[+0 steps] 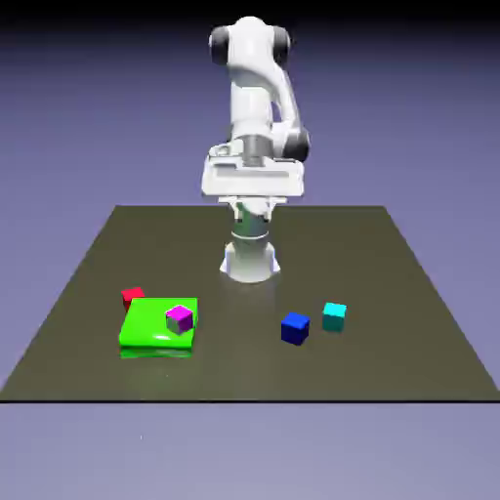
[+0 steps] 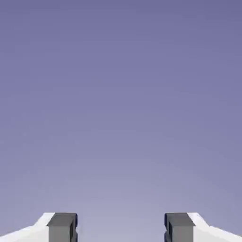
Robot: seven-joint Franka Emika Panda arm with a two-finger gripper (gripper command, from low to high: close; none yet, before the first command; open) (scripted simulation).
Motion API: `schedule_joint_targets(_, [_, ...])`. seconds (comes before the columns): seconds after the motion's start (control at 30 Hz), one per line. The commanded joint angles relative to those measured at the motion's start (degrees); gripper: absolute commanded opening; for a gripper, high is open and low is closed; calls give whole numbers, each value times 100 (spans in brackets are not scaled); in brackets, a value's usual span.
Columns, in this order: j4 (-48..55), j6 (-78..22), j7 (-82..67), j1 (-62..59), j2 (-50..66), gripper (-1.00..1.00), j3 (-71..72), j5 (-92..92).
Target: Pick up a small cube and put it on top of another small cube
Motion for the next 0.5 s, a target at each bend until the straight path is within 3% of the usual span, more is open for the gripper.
schedule_joint_targets(0.0, [73, -208, 119, -45, 208, 0, 84, 96])
schedule_joint_targets(0.47, [1091, -3120, 1788, -676, 3115, 0, 1253, 1437])
